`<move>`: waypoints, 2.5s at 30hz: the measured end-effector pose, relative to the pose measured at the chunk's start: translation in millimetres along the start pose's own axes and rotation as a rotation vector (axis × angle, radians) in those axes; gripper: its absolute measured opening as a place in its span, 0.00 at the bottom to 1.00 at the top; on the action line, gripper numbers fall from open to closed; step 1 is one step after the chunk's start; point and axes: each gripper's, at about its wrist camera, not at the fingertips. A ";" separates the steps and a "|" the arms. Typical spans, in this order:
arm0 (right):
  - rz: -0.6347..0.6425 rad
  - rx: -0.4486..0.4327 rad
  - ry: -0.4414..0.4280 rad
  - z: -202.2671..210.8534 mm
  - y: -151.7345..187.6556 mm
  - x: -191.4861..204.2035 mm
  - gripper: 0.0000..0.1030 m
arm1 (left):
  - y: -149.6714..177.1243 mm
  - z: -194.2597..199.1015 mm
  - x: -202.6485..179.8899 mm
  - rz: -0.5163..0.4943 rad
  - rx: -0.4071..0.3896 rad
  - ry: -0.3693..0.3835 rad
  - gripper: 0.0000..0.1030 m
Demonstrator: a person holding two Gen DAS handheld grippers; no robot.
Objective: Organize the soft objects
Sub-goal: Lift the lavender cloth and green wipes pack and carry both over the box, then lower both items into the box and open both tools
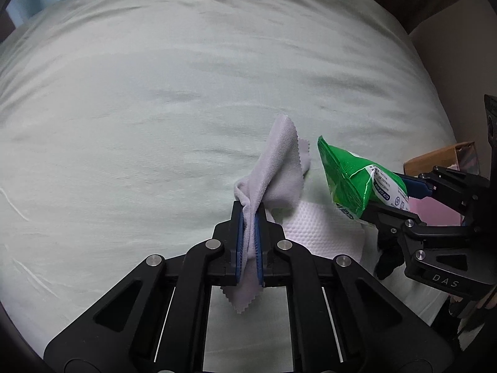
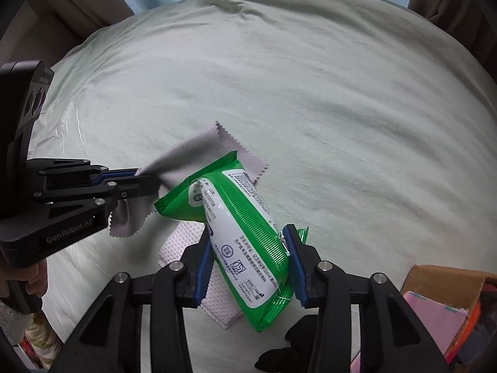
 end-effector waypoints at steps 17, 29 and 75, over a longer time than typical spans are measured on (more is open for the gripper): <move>-0.140 -0.180 0.041 132.2 17.7 26.0 0.37 | 26.6 146.3 -36.6 -0.049 -0.184 0.029 0.05; -0.242 -0.339 0.105 275.9 65.5 31.1 0.37 | 67.0 262.0 -118.3 -0.144 -0.307 0.066 0.05; -0.349 -0.016 0.057 196.4 197.8 -324.4 0.73 | 75.1 5.3 -418.7 -0.096 0.033 -0.114 0.98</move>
Point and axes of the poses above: each gripper's, at about its wrist camera, not at the fingertips, and z roughly against the way its jaws point, x to its left, y to its underside, and after that the axes turned 10 degrees about z, right-handed
